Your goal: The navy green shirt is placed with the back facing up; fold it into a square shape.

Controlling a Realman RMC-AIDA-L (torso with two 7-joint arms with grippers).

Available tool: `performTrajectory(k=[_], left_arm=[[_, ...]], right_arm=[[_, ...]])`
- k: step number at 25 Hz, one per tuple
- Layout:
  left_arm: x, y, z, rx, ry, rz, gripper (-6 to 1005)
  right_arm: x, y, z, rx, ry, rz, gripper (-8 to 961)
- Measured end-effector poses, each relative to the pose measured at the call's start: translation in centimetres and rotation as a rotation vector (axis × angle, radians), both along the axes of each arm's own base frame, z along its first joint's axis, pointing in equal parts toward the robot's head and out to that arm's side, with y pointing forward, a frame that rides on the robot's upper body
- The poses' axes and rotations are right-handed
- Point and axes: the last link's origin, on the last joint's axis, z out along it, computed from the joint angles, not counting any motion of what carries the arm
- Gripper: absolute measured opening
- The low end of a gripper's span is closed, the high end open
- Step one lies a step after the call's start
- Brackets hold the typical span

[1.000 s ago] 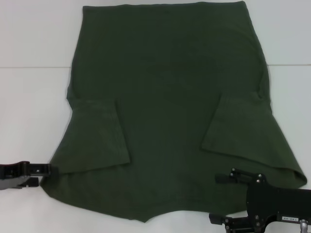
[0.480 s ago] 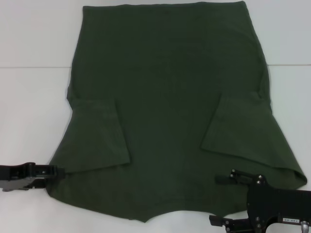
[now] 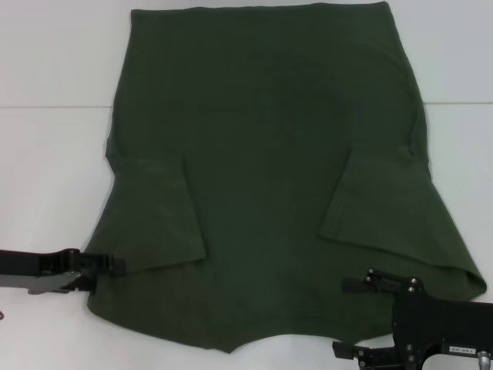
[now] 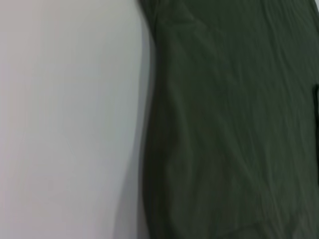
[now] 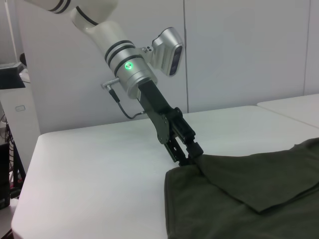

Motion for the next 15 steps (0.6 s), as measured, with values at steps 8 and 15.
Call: performTrajectory(k=[8, 15], left_arm=[[0.0, 0.1, 0.5, 0.010, 0.004, 0.000, 823], [-0.6, 0.0, 1.8, 0.030, 0.036, 0.015, 822]], right_arm=[[0.0, 0.0, 0.0, 0.001, 0.001, 0.001, 943], [-0.2, 0.2, 0.1, 0.003, 0.001, 0.007, 943]])
